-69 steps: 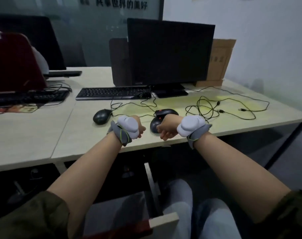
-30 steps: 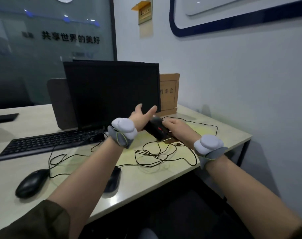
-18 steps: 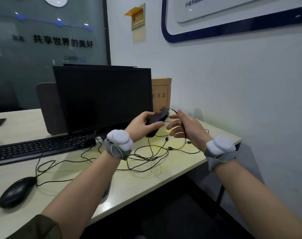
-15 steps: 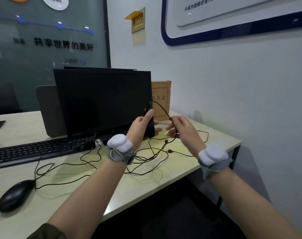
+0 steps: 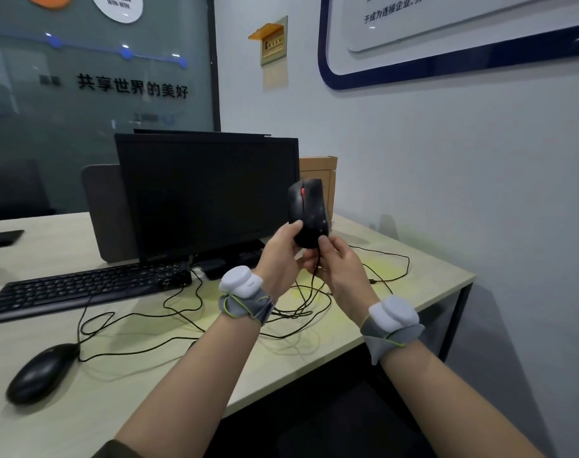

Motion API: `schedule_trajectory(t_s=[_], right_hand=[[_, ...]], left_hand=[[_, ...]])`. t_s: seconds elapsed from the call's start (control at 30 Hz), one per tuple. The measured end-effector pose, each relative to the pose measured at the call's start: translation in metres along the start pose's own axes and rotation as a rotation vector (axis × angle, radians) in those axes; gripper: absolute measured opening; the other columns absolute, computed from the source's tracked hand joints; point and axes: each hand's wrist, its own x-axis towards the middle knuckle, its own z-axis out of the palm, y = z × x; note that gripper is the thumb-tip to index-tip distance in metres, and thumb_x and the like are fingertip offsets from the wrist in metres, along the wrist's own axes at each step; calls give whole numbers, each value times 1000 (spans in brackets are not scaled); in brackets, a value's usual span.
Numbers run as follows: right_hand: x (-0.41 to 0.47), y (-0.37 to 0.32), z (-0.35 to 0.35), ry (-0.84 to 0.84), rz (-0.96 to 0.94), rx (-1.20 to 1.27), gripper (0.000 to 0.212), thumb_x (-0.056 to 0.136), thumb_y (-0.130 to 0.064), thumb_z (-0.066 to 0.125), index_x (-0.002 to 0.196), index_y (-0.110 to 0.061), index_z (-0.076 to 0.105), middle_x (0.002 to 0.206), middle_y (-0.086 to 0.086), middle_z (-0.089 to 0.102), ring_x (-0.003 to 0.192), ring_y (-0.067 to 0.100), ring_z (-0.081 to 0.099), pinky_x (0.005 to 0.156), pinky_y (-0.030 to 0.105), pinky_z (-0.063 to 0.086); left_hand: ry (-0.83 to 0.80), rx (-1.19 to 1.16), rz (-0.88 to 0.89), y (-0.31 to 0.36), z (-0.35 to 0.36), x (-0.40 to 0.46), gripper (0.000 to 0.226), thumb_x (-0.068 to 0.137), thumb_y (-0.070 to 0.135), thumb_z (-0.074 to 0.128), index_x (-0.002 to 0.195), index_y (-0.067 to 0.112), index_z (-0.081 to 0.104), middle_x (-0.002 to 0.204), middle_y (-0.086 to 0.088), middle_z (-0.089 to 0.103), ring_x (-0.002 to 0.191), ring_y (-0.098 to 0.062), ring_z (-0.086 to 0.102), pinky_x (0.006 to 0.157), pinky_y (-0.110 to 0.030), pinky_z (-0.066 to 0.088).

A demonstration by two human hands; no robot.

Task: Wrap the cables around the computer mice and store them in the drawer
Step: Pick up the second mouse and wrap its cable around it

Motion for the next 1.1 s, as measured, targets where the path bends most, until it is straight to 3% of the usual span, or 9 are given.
schedule_trajectory(t_s=[0.13,0.3,0.4,0.53,0.67,0.77,0.87,1.0,1.1], right_hand=[[3,-1,0,-27,21,139,19,96,-24,45,95,-10,57,66,2,61,59,12,56,64,22,54],[9,1,-1,-53,92,145,22,94,-28,51,89,-10,60,64,0,64,60,13,61,72,29,55],[8,4,-11,-215,223,-268,15,90,-25,57,83,-13,63,59,-2,65,64,16,61,84,37,53],[-6,18,-29,-456,360,-701,21,93,-19,50,79,-19,66,60,0,57,58,12,58,64,20,50],[-3,7,-43,-155,160,-473,14,94,-16,50,86,-15,61,62,0,44,48,8,46,60,22,47],[4,-10,-42,-44,4,-466,10,93,-17,52,88,-18,61,64,-4,46,49,4,42,52,14,41],[10,-25,-38,12,-148,-642,9,92,-20,54,89,-21,62,63,-8,50,50,-4,46,53,9,39],[18,-42,-37,85,-336,-839,10,92,-23,54,89,-27,63,67,-14,54,58,-10,49,57,4,39],[23,-55,-40,166,-422,-820,10,90,-24,56,87,-28,65,73,-11,62,63,-5,52,58,8,41]], left_hand=[[-44,21,84,-6,3,-4,18,96,20,44,102,6,53,74,-3,50,50,-7,42,45,-18,34],[35,108,200,-1,13,-3,19,93,18,49,107,5,49,94,-22,52,55,-13,51,47,-20,38],[80,-20,289,18,19,0,10,93,10,49,102,13,51,106,-15,59,89,-25,61,85,-34,51],[100,4,399,59,4,12,11,90,8,55,100,14,54,108,-10,59,96,-22,60,78,-26,54],[324,597,496,83,-22,22,36,81,19,69,109,14,48,105,-3,60,90,-14,61,63,-13,52],[411,821,562,83,-40,21,44,80,25,69,116,12,47,106,0,57,96,-15,59,73,-15,52],[344,979,573,74,-50,18,45,82,23,67,123,18,50,104,5,58,94,-10,56,73,-4,42],[187,1148,491,60,-54,13,53,84,22,65,133,21,45,109,5,55,98,-9,54,83,-17,40],[173,1185,418,49,-55,8,48,82,27,67,126,16,49,102,11,54,92,-5,54,72,-7,40]])
